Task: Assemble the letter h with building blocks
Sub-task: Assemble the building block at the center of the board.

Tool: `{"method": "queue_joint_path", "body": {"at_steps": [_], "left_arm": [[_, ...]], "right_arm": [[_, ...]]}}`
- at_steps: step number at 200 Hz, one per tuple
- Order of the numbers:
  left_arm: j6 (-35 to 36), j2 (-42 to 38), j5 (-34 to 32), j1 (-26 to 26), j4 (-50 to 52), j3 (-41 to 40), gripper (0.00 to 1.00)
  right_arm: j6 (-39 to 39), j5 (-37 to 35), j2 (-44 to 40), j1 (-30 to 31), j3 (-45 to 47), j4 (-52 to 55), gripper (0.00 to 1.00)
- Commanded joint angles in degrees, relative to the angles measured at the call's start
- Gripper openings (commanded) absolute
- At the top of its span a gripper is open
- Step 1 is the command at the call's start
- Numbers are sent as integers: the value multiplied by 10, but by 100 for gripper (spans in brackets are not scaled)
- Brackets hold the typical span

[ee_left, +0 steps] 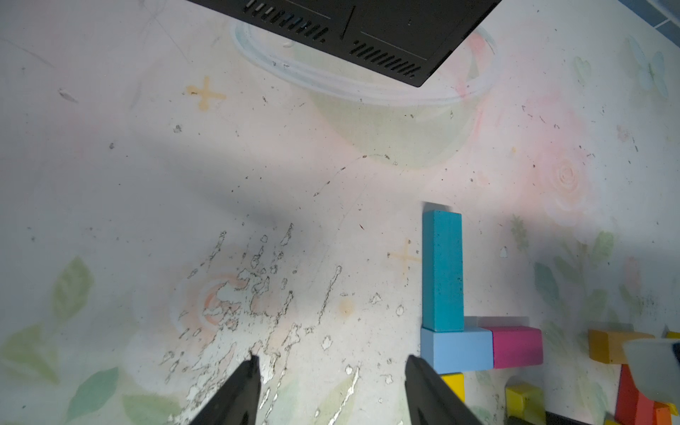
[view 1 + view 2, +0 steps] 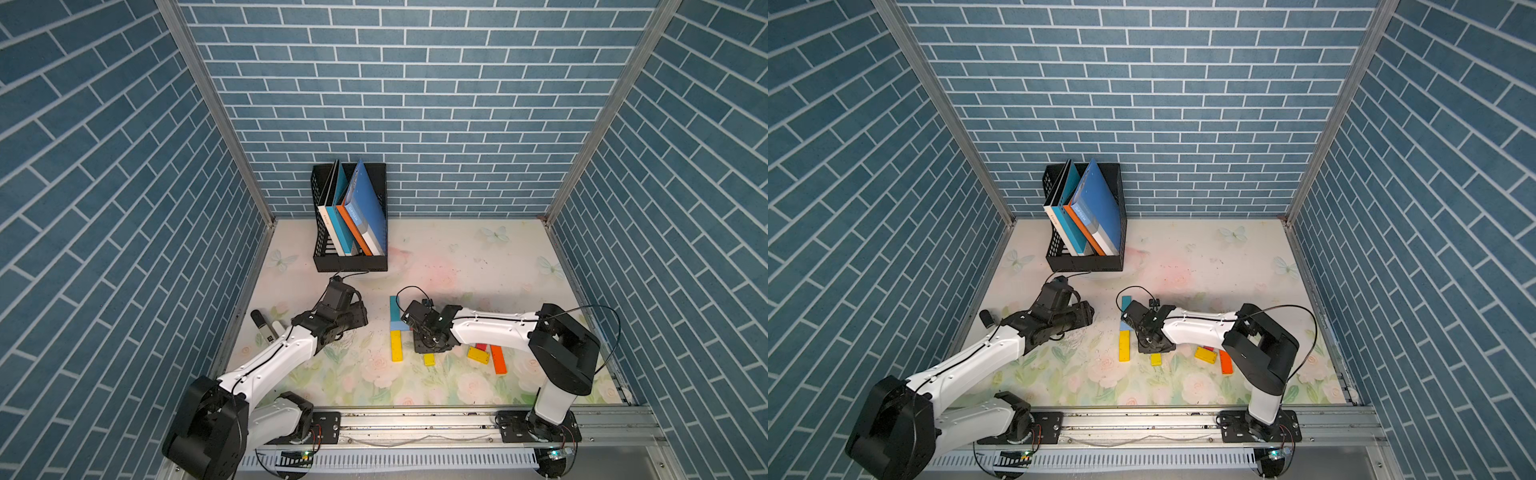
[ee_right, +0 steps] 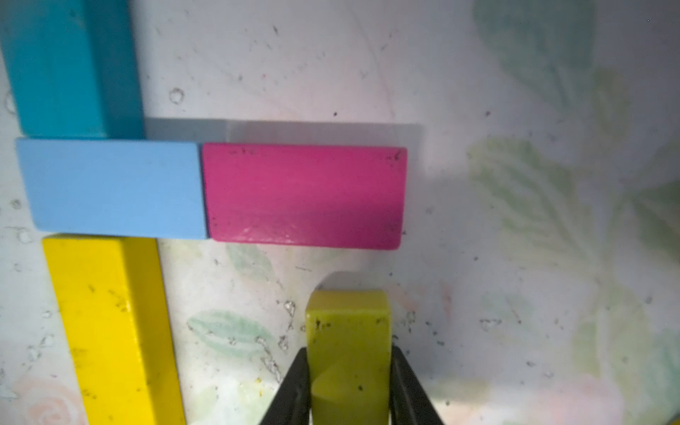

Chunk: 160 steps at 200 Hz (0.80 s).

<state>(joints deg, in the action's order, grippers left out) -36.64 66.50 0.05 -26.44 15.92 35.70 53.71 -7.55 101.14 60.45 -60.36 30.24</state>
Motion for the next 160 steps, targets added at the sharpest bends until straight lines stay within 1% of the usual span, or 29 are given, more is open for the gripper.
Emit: {"method": "queue_joint_path", "body": {"at_steps": [1,32,50,160], "left_arm": [[5,5,-2,0,-1,-9,68],[6,9,-1,0,-4,-9,68],[6,10,-1,0,-5,-9,68],[7,12,0,0,-5,-12,68]], "right_arm": [[5,-12,10,-8,0,20,31],[-15,-10,22,-8,-13,17,31],[-15,-19,31,-9,-23,30,31],[-12,-18,37,-15,-22,22,31]]}}
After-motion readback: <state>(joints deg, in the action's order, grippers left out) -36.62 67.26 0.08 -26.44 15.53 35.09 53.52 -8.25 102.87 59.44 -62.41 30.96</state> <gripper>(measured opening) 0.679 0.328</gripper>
